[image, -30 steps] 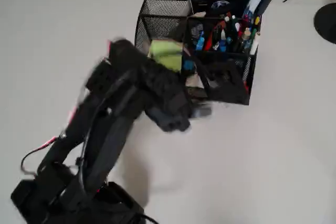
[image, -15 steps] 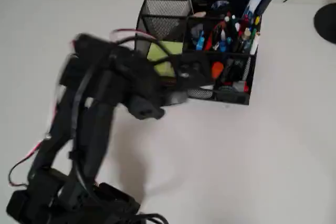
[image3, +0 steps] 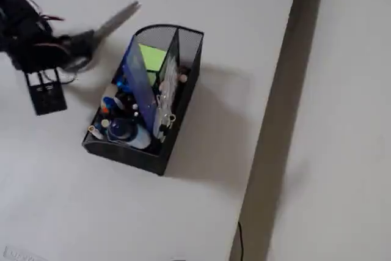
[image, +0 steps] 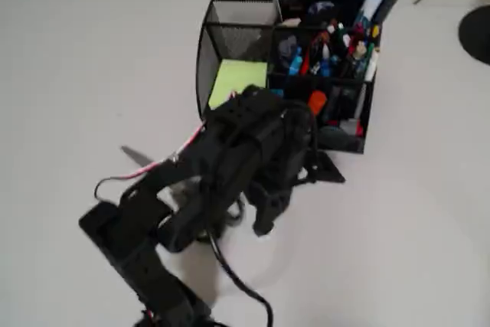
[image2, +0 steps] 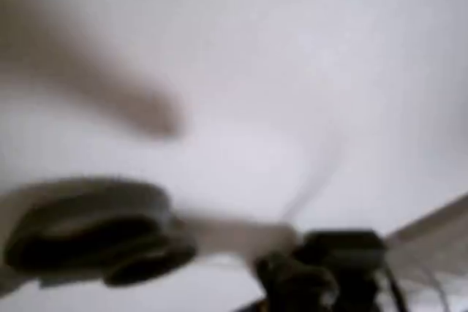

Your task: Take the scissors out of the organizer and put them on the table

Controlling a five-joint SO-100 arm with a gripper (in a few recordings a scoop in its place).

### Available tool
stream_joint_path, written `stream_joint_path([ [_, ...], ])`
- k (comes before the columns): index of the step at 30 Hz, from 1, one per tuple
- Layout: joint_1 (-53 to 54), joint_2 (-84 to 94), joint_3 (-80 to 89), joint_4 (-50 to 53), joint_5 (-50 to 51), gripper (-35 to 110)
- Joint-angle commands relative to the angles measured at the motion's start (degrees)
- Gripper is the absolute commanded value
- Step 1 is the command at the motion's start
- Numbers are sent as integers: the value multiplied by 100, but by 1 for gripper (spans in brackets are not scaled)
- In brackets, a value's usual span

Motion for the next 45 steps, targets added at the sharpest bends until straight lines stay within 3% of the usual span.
stream_joint_path([
  [1,211,914,-281,-26,-88,70],
  [5,193,1696,-378,0,571,62],
  [10,-229,2698,-378,-97,2118,12],
  [14,-650,3656,-299,-167,4043,0],
  [17,-967,4720,308,-378,4456,0],
  [21,-1063,7163,2584,-1450,5115,0],
  [23,-888,8719,3955,-1881,5124,0],
  [26,-703,10661,5678,-1652,4588,0],
  [33,220,10626,7840,-2303,4254,0],
  [45,360,10635,7840,-2294,4307,0],
])
